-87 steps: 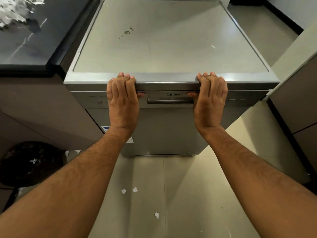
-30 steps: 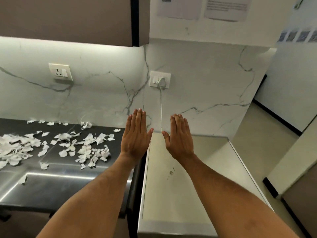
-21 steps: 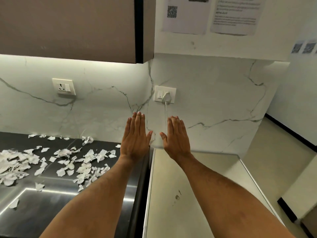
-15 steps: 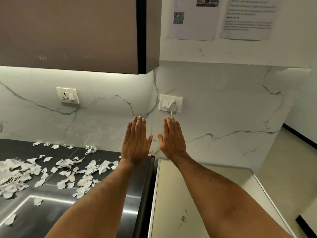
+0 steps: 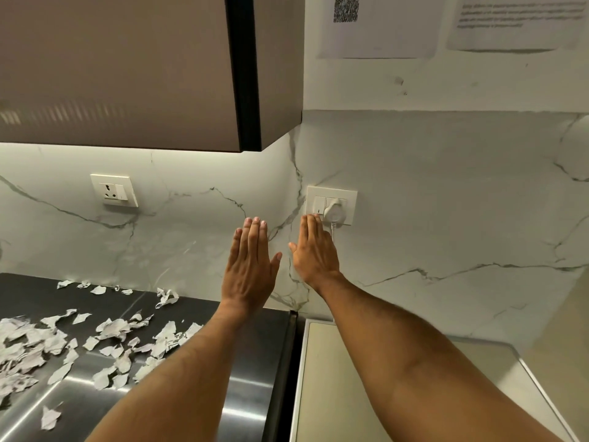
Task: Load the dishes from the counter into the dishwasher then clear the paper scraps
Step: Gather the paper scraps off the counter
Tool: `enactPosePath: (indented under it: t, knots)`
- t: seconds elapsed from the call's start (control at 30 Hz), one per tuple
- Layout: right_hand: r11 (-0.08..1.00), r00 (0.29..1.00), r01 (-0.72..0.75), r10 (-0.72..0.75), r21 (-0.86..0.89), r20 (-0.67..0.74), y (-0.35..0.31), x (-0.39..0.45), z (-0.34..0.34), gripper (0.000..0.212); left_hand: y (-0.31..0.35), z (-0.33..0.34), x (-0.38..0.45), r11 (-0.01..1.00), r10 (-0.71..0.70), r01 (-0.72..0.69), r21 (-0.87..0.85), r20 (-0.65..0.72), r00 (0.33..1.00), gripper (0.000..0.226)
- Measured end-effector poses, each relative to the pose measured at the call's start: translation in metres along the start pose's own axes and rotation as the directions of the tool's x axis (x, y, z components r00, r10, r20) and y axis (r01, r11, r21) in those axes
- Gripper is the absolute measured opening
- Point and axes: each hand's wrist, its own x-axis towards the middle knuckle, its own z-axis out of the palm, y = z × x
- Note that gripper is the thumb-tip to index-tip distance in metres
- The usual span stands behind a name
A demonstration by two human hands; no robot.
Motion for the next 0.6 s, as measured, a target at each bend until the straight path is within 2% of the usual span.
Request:
enactPosePath:
  t: [0.27, 0.6]
  knots:
    - [1.000, 0.995, -0.001, 0.000, -0.009, -0.101, 0.005, 0.010, 0.027, 0.073, -0.012, 0.027, 0.005, 0.999, -0.027, 0.026, 0.028, 0.035, 0.999, 0.068]
    - [0.999, 0.999, 0.035, -0.034, 0.012, -0.020, 0.009, -0.044, 0.029, 0.071, -0.004, 0.012, -0.032, 1.000, -0.022, 0.021, 0.018, 0.054, 0.998, 0.068]
